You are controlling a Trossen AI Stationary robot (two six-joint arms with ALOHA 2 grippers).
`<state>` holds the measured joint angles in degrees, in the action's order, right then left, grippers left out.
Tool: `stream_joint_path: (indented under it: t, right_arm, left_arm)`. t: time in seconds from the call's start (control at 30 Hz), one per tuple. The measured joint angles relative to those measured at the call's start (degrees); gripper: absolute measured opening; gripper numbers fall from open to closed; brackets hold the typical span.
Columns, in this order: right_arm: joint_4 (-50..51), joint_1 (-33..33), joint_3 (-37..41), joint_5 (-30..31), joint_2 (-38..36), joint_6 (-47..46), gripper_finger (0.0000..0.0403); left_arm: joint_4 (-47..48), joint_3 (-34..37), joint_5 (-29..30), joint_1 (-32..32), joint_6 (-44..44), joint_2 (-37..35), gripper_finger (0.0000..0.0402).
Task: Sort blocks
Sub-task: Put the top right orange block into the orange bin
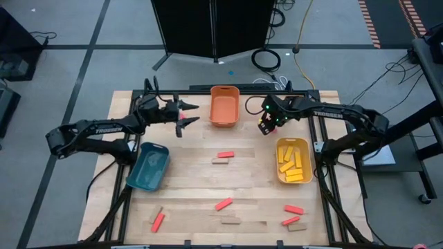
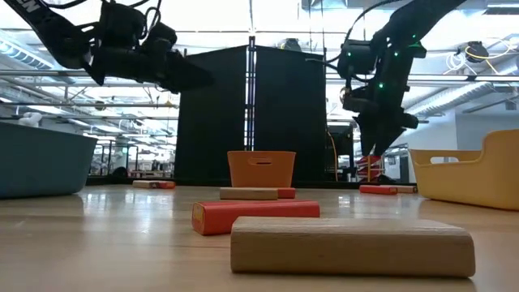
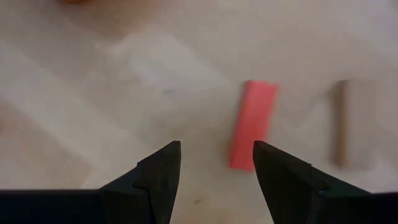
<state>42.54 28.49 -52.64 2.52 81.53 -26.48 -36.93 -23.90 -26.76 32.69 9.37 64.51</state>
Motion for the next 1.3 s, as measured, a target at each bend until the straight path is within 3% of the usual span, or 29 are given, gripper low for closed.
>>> stream_joint_path:
  t: [0.1,0.4,0.53,0.77,1.3]
  right_arm:
    - [0.4,0.1,-0.2,-5.3,-0.2,0.0,0.0194]
    - [3.3,0.3,-0.2,-1.6,-0.5,-1.5,0.0194]
    - [2.8,1.0,-0.2,-1.4,-0.5,-0.4,0.0194]
    - [3.1,2.8,-0.2,-1.9,-0.2,-1.4,0.0194]
    - [-1.0,7.2,-0.2,-1.6,10.8,6.5,0.0194]
  left_arm:
    - [-0.7,0.0,-7.8,3.8,0.0,0.0,0.0217]
    - [-10.4,0.0,-11.1,15.3,-11.8,-1.9,0.0217]
    - [-11.6,0.0,-14.5,14.7,-12.1,-1.9,0.0217]
    - [-15.9,0.0,-14.8,12.9,-12.1,-1.9,0.0217]
    - [-18.3,0.0,-15.1,11.9,-11.7,-1.9,0.0217]
